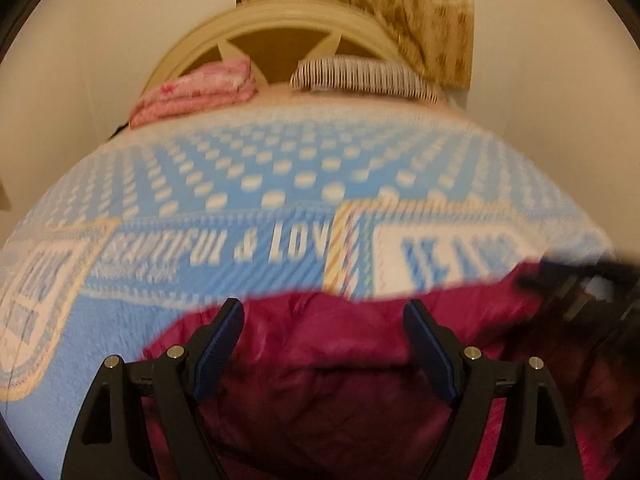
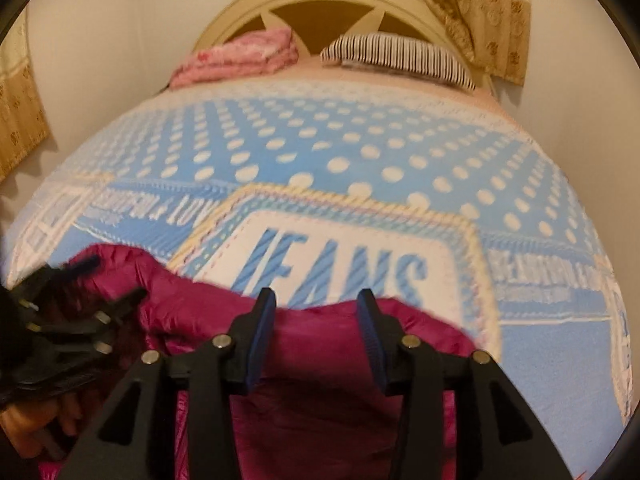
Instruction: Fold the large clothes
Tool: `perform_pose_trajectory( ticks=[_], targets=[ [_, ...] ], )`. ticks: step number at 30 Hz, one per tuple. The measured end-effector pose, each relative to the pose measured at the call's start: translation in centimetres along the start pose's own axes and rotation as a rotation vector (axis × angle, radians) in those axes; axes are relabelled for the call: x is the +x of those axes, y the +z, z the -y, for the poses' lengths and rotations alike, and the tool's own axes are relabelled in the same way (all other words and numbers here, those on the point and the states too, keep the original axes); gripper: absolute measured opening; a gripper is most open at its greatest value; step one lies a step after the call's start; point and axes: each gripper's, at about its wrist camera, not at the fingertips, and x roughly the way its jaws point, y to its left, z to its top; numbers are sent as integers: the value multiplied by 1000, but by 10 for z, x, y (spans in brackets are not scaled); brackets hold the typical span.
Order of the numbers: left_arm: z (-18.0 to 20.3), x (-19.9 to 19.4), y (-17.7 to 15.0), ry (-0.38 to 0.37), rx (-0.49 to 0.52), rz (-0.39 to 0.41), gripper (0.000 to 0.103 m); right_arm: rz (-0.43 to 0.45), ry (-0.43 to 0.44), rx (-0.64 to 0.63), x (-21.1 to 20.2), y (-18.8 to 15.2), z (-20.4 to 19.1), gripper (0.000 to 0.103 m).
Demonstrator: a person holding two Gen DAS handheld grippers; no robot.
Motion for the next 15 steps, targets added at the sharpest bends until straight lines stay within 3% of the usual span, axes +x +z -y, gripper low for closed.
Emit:
perform_pose_trajectory(
  ticks=[4, 15],
  targets=[
    [13, 8, 9, -46, 8, -23, 82, -25, -1, 19, 12, -20, 7, 45],
    [15, 48, -28, -47, -31, -174, 83, -25, 20, 24, 22, -41, 15, 46]
  ],
)
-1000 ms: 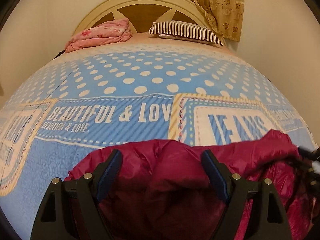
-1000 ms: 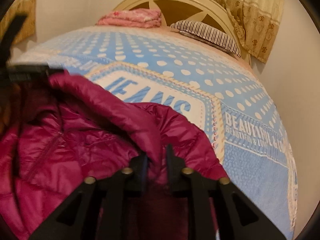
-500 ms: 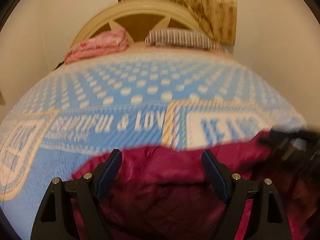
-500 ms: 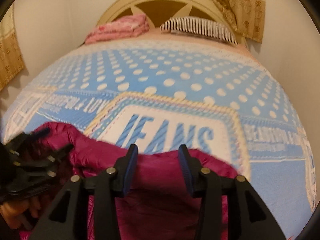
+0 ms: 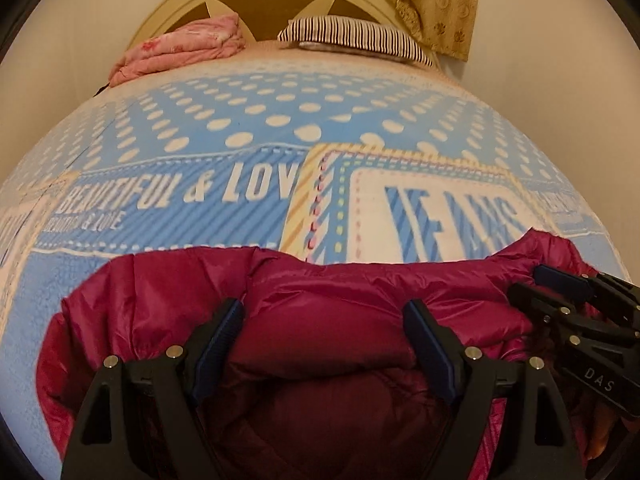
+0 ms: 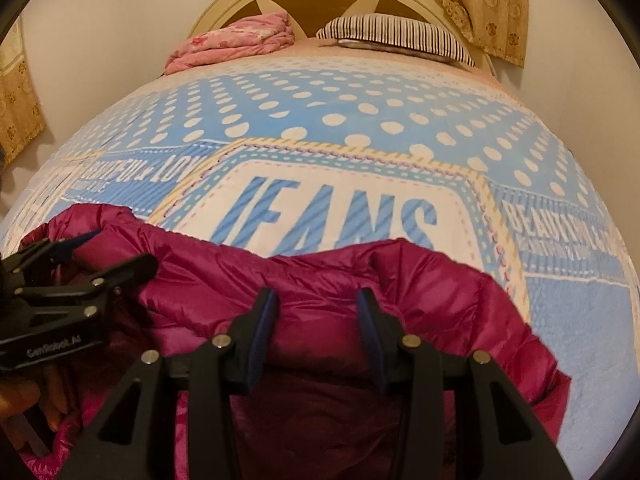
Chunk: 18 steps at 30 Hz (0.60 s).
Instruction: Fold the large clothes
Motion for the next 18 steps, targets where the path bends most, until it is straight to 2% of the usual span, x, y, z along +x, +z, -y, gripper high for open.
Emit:
perform_pose_trajectory(
  ticks=[6, 13, 18],
  targets=[
    [-2, 6, -3, -10, -13, -6, 85, -9, 4, 6, 8, -4, 1, 46],
    [8, 11, -3, 49, 36, -24, 87, -16, -40, -22, 15, -7, -6, 46],
    [9, 13, -3, 65, 45, -33, 88, -21, -49, -25, 18, -6, -7, 46]
  ],
)
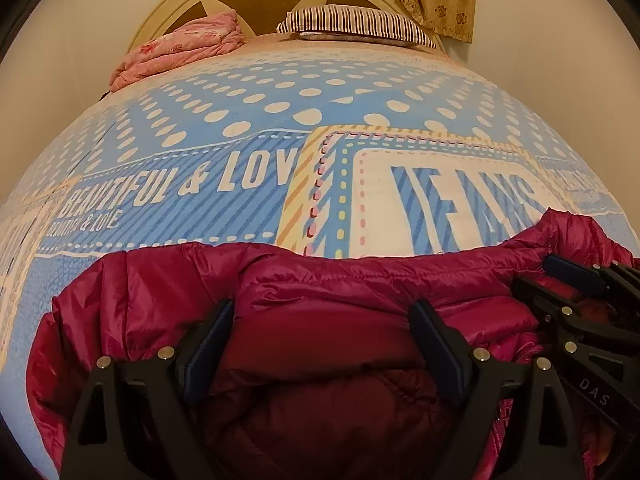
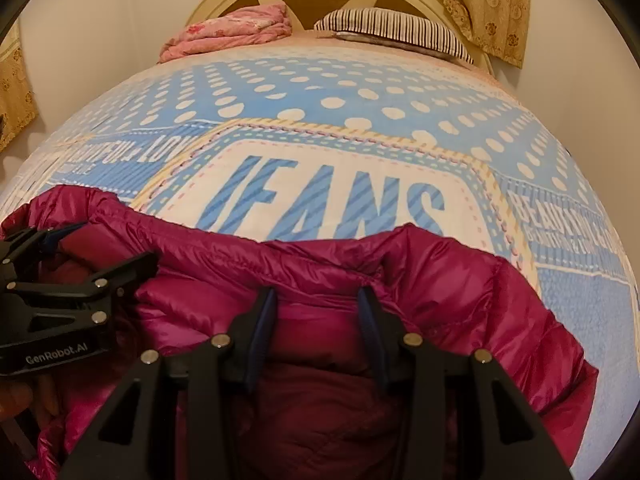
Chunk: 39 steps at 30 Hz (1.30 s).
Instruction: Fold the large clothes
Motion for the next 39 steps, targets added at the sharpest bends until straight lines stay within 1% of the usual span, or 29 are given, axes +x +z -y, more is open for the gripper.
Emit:
perform_pose_trajectory(
  ticks=[7, 16, 24, 36, 39],
  targets=[
    [4, 3, 1, 24, 15, -5, 91, -1, -34, -22, 2, 0, -6, 46],
    [6, 5, 2, 32, 19, -6, 92, 0, -45, -28, 3, 0, -8, 46],
    [4, 6, 2, 31, 18, -8, 92, -1, -60, -41, 4, 0, -9, 46],
    [5, 6, 2, 33, 18, -8, 93, -2, -56, -36, 4, 0, -10, 46],
    [4, 6, 5, 24, 19, -19, 93, -4, -59, -39, 5, 1, -10, 46]
  ],
)
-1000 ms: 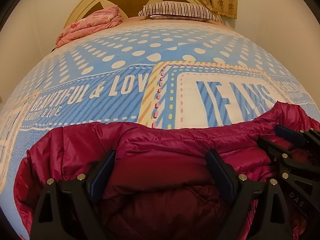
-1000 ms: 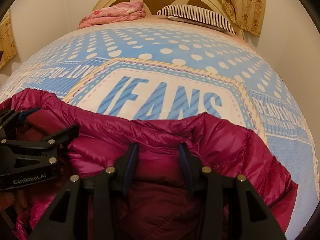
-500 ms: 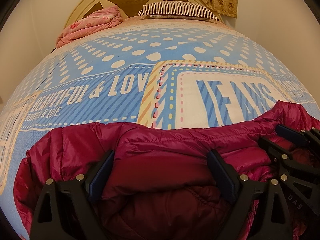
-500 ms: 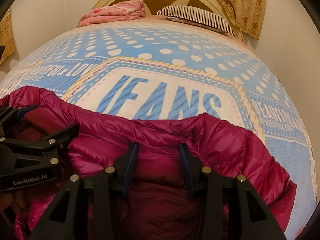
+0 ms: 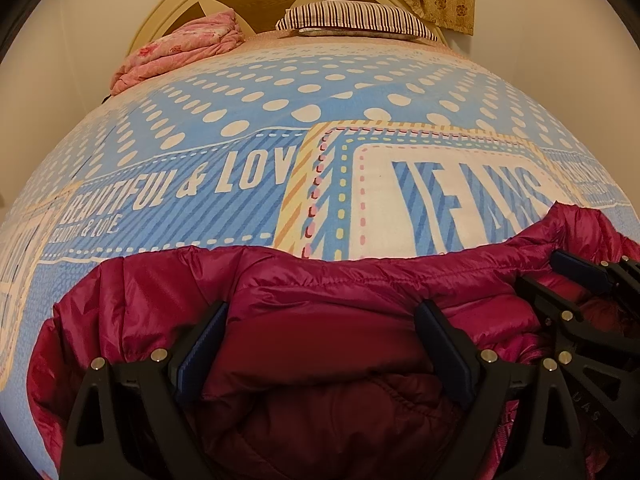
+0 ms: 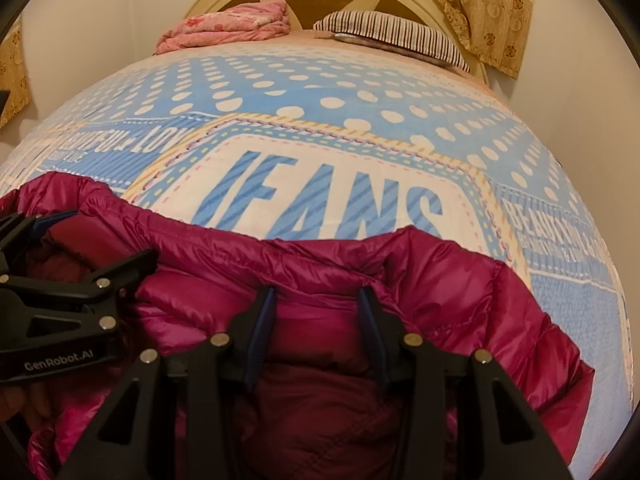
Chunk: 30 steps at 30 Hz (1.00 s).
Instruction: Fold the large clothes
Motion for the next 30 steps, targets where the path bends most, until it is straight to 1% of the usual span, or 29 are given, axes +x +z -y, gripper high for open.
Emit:
perform_pose_trajectory(
  ticks=[3, 4, 5, 6, 7, 8, 9, 11, 12, 13, 14, 16, 17, 20, 22, 24, 25, 28, 30],
  targets=[
    [0, -20, 2, 1, 31, -2, 93, -9, 3, -22, -4, 3, 0, 48],
    [-2, -35, 1, -22, 32, 17, 93, -11, 6, -30, -7, 3, 1, 51],
    [-4, -54, -2, -47, 40, 41, 93, -2, 10, -33, -19, 2, 2, 62],
    [-5, -72, -7, -59, 52, 62, 93, 18, 9, -32, -30, 0, 3, 69],
    [-9, -99, -16, -66, 71, 90, 93, 54, 6, -35, -49, -5, 4, 80],
    [-12, -118, -25, -70, 81, 110, 93, 81, 4, -38, -66, -10, 5, 85],
    [-17, -139, -39, -84, 81, 129, 93, 95, 16, -41, -82, -17, 8, 85],
    [-28, -173, -67, -109, 78, 130, 93, 87, 47, -30, -112, -38, 14, 85],
    [-32, -186, -81, -104, 81, 132, 93, 77, 56, -21, -123, -50, 17, 85],
    [-39, -206, -105, -89, 88, 140, 93, 62, 65, -1, -138, -68, 21, 85],
    [-42, -216, -120, -83, 94, 140, 93, 50, 68, 10, -146, -79, 21, 85],
    [-50, -236, -160, -44, 100, 130, 93, 12, 81, 30, -171, -120, 22, 85],
    [-55, -245, -182, -24, 97, 118, 93, 8, 81, 34, -182, -138, 19, 85],
    [-68, -262, -238, 28, 79, 74, 93, -8, 77, 47, -214, -190, 22, 85],
    [-73, -269, -271, 28, 66, 39, 93, -7, 58, 61, -233, -223, 26, 85],
    [-76, -277, -292, 18, 38, 28, 93, -4, 34, 78, -249, -247, 29, 85],
    [-77, -282, -306, -3, 12, 22, 93, 1, 15, 99, -258, -261, 32, 85],
    [-76, -288, -330, -29, -26, 11, 93, -15, 20, 164, -270, -287, 37, 85],
    [-71, -291, -343, -37, -35, 9, 93, -17, 10, 221, -278, -309, 42, 86]
  ],
)
